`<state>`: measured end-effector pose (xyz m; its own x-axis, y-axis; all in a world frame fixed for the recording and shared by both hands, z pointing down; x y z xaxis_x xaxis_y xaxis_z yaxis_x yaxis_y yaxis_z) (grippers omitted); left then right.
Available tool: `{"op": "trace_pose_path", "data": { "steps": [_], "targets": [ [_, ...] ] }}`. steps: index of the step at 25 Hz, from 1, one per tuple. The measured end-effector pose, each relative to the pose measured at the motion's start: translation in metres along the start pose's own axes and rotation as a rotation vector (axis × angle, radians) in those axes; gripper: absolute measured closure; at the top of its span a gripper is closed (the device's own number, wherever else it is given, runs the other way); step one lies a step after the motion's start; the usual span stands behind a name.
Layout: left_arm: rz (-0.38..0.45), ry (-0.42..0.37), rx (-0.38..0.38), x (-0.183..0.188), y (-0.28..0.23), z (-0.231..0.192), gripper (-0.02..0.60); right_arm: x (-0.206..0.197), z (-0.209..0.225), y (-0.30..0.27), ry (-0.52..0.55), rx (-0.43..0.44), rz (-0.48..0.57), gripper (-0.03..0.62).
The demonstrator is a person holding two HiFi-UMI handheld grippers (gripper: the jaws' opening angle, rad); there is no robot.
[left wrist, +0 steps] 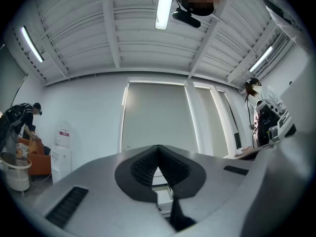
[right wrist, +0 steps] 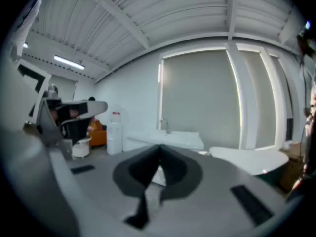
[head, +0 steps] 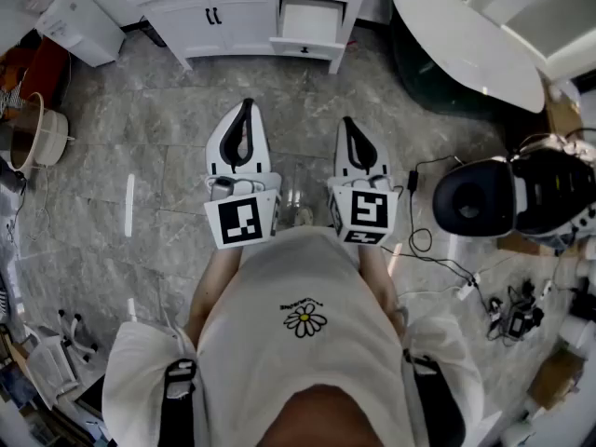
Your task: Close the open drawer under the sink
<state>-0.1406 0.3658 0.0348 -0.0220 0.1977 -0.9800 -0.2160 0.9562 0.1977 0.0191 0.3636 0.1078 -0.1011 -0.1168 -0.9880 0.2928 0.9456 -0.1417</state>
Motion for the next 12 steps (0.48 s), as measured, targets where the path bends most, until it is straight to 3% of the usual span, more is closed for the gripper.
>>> {"op": "trace_pose_path", "data": {
  "steps": [12],
  "targets": [
    [-0.037, -0.003, -0.006, -0.008, -0.012, -0.006, 0.563, -0.004, -0.009, -0.014, 0.008, 0.025, -0.04, 0.566]
  ]
}}
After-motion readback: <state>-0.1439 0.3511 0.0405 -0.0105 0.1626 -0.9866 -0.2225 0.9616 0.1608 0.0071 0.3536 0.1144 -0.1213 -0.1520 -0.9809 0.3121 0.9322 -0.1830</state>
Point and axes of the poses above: the fingertips, and each gripper's own axes: y backward along the fingers, z to its right, x out of its top, the point moved 2 cm from there along y, backward along the fingers, and after that the axes turned 2 degrees about y, right-handed, at the moved point
